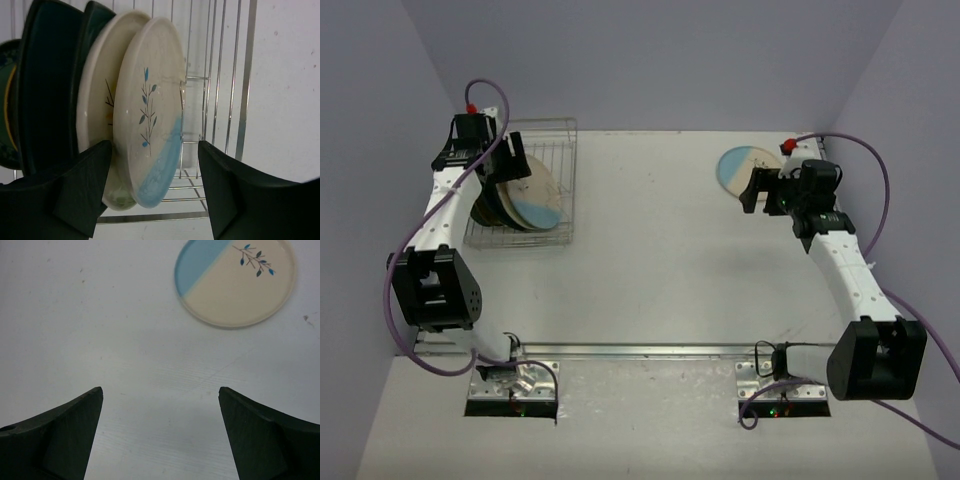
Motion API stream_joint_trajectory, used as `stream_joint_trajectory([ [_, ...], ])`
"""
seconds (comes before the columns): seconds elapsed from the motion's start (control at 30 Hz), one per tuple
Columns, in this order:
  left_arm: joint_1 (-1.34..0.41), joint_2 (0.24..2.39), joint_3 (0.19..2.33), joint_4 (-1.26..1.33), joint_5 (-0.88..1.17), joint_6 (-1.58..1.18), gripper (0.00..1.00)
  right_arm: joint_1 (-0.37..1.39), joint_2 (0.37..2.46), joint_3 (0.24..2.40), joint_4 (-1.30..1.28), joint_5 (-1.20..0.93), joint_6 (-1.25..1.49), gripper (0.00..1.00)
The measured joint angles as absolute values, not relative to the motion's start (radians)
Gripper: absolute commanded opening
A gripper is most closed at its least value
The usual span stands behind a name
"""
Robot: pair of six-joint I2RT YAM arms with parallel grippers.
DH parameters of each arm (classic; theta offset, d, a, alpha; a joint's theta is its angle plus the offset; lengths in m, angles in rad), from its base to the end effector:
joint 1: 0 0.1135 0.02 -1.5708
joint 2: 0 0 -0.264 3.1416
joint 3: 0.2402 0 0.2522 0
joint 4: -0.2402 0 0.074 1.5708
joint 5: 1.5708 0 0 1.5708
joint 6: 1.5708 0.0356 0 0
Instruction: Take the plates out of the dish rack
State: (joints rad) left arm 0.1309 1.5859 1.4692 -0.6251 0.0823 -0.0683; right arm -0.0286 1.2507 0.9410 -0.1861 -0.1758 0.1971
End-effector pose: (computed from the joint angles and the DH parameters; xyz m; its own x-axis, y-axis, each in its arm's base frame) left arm 0.3523 0.0434 0.3346 -0.6635 -0.1559 -0.7317 -0.1155 0.9877 -0.1057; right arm 0.2845 -0.0019 0.2947 -0.4909 0.2069 -0.8463 -0.0300 0.9668 0.2538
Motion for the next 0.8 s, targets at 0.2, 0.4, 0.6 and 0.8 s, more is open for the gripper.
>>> stream_joint_trajectory([
  [0.2,0.149,1.672,1.506,-0.654,0.14,-0.068,0.64,-0.023,1.23,0.867,-0.197,-0.23,0.181,0.98],
  [0.4,0.15,1.703,1.516,-0.649,0.153,-0.062,0.44,-0.023,1.229,0.863,-0.193,-0.259,0.179,0.98],
  [0.6,0.152,1.719,1.484,-0.619,0.197,-0.052,0.35,-0.023,1.23,0.863,-0.188,-0.308,0.185,0.98],
  [0.8,0.152,1.727,1.468,-0.614,0.229,-0.046,0.01,-0.023,1.242,0.862,-0.188,-0.366,0.208,0.98],
])
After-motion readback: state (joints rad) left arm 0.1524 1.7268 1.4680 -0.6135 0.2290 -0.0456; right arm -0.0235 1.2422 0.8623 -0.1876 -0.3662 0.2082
